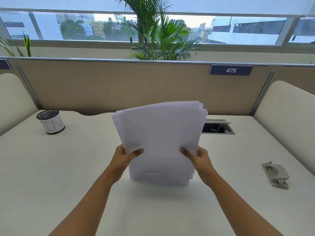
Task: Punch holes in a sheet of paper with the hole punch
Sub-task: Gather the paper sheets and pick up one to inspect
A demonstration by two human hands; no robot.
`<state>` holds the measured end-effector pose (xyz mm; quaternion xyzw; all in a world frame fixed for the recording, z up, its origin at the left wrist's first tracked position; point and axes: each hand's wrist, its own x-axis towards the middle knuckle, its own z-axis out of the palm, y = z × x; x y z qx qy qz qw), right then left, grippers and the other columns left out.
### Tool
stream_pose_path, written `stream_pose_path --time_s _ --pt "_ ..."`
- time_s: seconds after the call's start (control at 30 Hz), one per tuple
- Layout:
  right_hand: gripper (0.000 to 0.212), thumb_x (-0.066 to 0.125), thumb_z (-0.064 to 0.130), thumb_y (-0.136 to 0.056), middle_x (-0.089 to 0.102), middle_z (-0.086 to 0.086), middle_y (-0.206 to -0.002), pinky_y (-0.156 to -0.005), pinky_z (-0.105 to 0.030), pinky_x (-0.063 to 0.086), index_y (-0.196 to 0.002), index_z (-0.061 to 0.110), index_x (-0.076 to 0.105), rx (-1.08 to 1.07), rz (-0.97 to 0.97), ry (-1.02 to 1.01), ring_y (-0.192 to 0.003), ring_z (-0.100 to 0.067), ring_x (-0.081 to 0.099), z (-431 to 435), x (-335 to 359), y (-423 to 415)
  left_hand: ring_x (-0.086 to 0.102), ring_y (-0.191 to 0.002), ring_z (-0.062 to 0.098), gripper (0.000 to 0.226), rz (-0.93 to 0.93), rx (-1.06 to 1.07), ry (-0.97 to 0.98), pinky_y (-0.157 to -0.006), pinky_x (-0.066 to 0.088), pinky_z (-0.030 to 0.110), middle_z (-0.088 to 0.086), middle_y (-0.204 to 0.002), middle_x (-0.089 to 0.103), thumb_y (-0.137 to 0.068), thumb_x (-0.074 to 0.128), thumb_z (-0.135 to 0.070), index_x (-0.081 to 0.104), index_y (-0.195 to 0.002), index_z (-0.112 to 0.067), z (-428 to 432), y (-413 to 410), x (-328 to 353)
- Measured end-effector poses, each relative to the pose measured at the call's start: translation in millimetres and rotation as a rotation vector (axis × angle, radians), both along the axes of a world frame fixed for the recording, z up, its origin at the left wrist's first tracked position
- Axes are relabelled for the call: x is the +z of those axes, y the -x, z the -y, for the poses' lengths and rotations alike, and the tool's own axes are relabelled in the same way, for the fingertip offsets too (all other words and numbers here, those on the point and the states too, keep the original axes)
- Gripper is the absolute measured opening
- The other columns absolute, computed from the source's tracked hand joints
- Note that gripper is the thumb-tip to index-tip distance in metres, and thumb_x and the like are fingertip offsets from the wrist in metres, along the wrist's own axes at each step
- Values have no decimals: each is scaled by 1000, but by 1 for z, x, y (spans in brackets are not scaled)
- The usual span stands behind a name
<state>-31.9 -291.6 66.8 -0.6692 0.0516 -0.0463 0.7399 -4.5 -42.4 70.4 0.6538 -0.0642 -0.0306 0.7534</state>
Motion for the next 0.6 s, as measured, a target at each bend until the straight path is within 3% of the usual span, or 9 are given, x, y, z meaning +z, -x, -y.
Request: stream_pose_path --time_s 0.17,0.37,0.5,0.6 --pt "14 77 21 -72 73 -6 -86 -75 -38 55 -82 14 71 -24 -32 40 -80 -27 67 0 -3 -1 70 -71 6 10 -9 -2 -41 -60 55 18 -8 -80 75 -77 71 -16 73 -80 -24 6 0 1" --pt "16 75 21 -74 72 -6 -88 -69 -34 56 -88 16 70 -35 3 31 -82 -28 67 1 3 -4 71 -73 9 13 18 34 -51 -59 55 18 -9 -81 75 -78 70 -15 70 -88 -23 8 -3 11" --pt "36 81 31 -56 74 -3 -90 -75 -36 57 -87 17 72 17 -3 -1 -83 -24 68 6 3 -1 70 -73 5 19 18 14 -79 -62 54 17 -11 -82 75 -72 75 -12 73 -80 -29 5 -3 11" --pt "30 81 28 -57 75 -2 -84 -69 -31 56 -82 15 73 13 -8 -12 -78 -22 68 5 1 -1 70 -72 7 18 17 -1 -89 -64 57 21 -9 -81 75 -68 79 -13 76 -74 -30 5 -1 10"
